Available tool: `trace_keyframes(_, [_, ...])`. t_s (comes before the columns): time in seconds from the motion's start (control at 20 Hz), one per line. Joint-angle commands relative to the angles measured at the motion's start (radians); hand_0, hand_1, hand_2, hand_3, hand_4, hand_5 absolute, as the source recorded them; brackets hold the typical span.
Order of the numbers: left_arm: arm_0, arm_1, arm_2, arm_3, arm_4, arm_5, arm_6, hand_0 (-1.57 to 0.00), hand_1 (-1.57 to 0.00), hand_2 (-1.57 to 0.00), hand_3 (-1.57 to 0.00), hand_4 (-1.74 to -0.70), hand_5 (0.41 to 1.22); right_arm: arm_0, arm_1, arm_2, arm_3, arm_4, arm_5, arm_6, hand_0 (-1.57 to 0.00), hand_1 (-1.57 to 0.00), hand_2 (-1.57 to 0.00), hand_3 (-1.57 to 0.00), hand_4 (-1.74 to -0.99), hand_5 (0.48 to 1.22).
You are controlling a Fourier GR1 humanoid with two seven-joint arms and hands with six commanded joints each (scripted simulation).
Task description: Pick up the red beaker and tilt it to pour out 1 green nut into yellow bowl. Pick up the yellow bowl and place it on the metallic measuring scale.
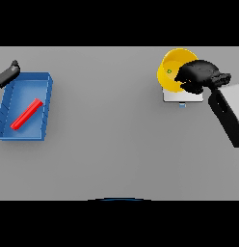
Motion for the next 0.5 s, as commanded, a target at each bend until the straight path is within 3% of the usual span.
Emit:
trace_keyframes(0.0, [0.005,0.006,-0.002,-0.008,-0.002,0.005,0.01,0.0,0.0,0.0,0.0,-0.82,0.765,-0.008,0.007,-0.002,0.041,0.002,-0.015,-0.01,-1.53,-1.43,-1.5,-1.47,-1.728,1.221])
trace_keyframes(0.1, [0.007,0.006,-0.002,-0.016,0.004,0.006,0.027,0.0,0.0,0.0,0.0,-0.83,0.771,-0.009,0.01,-0.004,0.076,-0.006,-0.029,-0.038,-1.53,-1.41,-1.48,-1.51,-1.729,1.221])
trace_keyframes(0.45, [-0.004,-0.005,-0.008,0.006,-0.004,0.008,0.046,0.0,0.0,0.0,0.0,-0.84,0.785,-0.032,0.022,0.006,0.199,0.011,-0.075,-0.044,-1.4,-1.22,-1.34,-1.56,-1.73,1.221])
